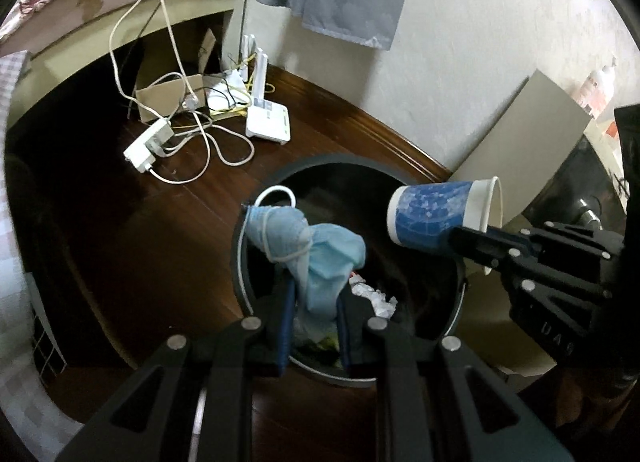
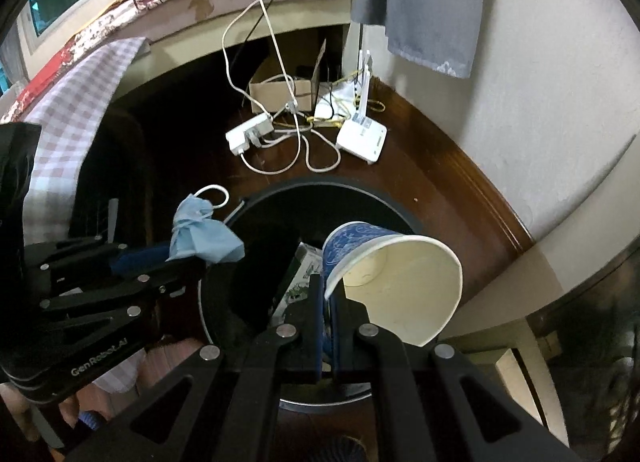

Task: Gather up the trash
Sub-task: 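Open both tools to drop the mask and paper cup into the bin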

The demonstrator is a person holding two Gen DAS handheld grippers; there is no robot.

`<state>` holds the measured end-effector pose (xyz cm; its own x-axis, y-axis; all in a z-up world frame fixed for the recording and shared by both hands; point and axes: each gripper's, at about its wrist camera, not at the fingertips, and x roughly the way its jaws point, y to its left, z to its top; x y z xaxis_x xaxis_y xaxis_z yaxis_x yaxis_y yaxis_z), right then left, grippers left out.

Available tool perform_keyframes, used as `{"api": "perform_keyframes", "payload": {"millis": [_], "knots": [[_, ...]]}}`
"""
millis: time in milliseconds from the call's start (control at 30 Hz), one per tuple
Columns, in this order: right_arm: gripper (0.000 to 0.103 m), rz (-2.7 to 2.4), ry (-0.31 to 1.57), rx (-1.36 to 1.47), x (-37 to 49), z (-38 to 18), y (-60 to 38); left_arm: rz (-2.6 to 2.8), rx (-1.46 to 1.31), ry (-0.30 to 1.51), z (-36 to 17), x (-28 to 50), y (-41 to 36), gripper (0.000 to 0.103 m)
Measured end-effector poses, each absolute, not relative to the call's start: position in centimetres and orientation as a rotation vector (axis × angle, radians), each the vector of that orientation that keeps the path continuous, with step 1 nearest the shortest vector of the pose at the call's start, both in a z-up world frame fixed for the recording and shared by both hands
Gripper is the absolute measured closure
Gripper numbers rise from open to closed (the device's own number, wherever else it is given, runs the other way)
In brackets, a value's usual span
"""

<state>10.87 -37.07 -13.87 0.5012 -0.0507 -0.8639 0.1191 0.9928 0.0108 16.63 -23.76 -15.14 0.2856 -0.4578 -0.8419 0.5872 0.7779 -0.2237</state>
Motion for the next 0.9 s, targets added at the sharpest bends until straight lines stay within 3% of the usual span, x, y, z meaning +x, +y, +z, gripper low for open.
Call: {"api": "perform_keyframes", "payload": {"millis": [533, 567, 600, 633, 667, 700, 900], "knots": [[0.1, -0.06, 1.102, 0.081, 11.8, -15.6, -37.4, -0.718, 0.131, 1.132, -16.9, 17.5, -24.7, 0.083], [0.099, -0.066, 1.132, 0.067, 12.1, -16.3, -37.5, -0.727, 0.13, 1.142, -17.1, 17.5, -24.8, 0.079], [0.098, -0.086, 1.164, 0.068, 12.3, -17.1, -38.0, -0.709, 0.142, 1.146, -17.2, 17.5, -25.0, 0.066], [0.082, -0.116, 1.198, 0.078, 12.4, -17.8, -38.5, -0.677, 0.155, 1.139, -17.3, 17.6, -25.0, 0.052], [0.046, -0.146, 1.222, 0.079, 12.3, -18.3, -39.0, -0.654, 0.166, 1.122, -17.1, 17.6, -24.9, 0.025], [0.034, -0.17, 1.213, 0.065, 12.1, -18.2, -39.2, -0.639, 0.174, 1.098, -16.9, 17.4, -24.7, 0.021], [0.009, -0.242, 1.172, 0.084, 11.7, -17.1, -40.5, -0.607, 0.193, 1.074, -16.4, 17.4, -23.8, 0.01]]}}
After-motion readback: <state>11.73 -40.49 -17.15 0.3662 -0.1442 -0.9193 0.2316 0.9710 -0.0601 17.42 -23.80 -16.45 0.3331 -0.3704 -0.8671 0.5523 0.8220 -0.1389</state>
